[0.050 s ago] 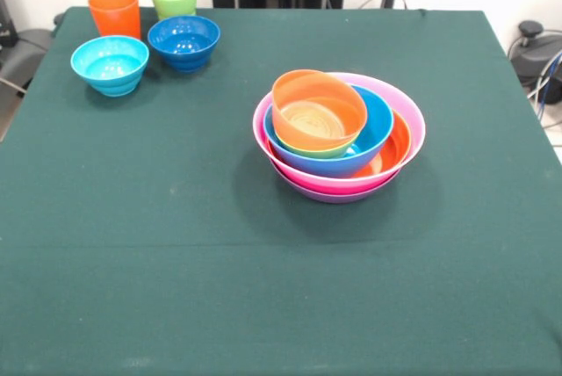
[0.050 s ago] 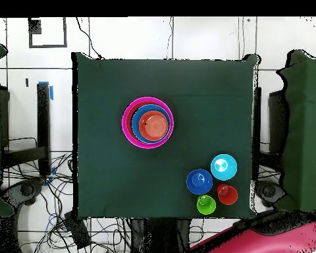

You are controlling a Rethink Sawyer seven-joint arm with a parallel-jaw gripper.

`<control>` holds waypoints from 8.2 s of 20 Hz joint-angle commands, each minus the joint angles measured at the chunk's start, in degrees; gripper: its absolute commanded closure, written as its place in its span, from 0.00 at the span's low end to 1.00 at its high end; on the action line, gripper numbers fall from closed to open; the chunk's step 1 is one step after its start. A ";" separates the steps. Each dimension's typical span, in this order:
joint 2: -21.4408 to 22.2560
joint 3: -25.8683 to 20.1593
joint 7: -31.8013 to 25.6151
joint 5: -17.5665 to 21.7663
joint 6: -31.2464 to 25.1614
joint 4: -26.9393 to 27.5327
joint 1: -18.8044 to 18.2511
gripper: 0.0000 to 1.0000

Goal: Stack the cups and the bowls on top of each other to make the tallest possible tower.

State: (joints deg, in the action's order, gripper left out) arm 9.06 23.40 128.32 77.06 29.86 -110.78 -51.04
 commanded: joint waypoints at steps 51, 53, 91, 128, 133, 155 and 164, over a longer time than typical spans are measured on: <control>-7.35 -12.76 29.87 20.52 0.29 23.66 12.42 0.00; -7.80 -12.97 29.73 20.14 0.43 24.08 12.12 0.00; -1.13 -2.33 49.11 21.09 2.57 18.57 27.44 0.00; -0.47 5.31 56.74 22.32 6.87 14.80 34.36 0.00; -0.89 4.92 56.18 21.96 6.81 15.26 33.96 0.00; 0.88 0.73 39.96 14.01 4.17 11.96 23.69 0.00; 0.49 -0.61 34.43 11.17 3.92 11.03 19.89 0.00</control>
State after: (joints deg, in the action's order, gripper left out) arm 10.07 33.86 172.53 92.62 34.28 -99.29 -30.73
